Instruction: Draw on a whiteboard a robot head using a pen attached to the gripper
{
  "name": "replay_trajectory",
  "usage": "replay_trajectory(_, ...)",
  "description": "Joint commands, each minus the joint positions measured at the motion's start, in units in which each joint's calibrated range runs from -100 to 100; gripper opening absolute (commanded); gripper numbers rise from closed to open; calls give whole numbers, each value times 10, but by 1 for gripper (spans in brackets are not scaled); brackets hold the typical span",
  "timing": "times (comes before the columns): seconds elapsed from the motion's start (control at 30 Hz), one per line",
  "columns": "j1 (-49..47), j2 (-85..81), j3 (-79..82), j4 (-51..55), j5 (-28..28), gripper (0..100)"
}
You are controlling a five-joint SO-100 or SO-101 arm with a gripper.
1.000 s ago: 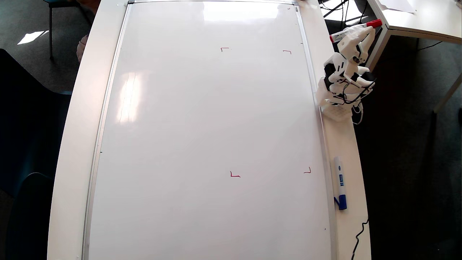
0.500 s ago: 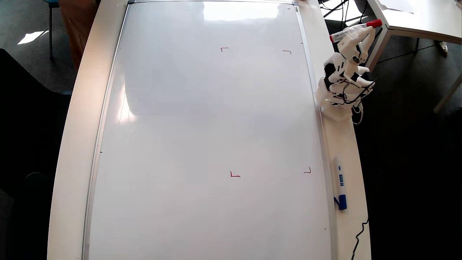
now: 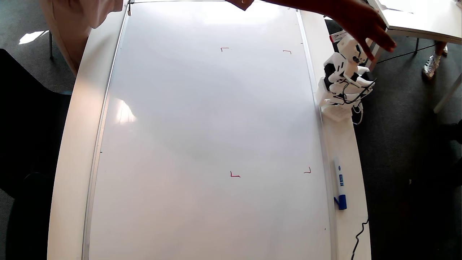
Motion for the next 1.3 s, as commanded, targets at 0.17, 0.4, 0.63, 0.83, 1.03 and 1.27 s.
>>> replay_trajectory(0.17,-1,-1,4,-8,1,1)
replay_trajectory(0.4,-6,0,4,-8,-1,1)
replay_trajectory(0.63,-4,0,4,-8,1,1)
replay_trajectory(0.83,-6,0,4,-8,1,1)
replay_trajectory(1.03,-1,0,1,-8,2,1)
replay_trajectory(1.27,-1,43,-143,122,-1,1)
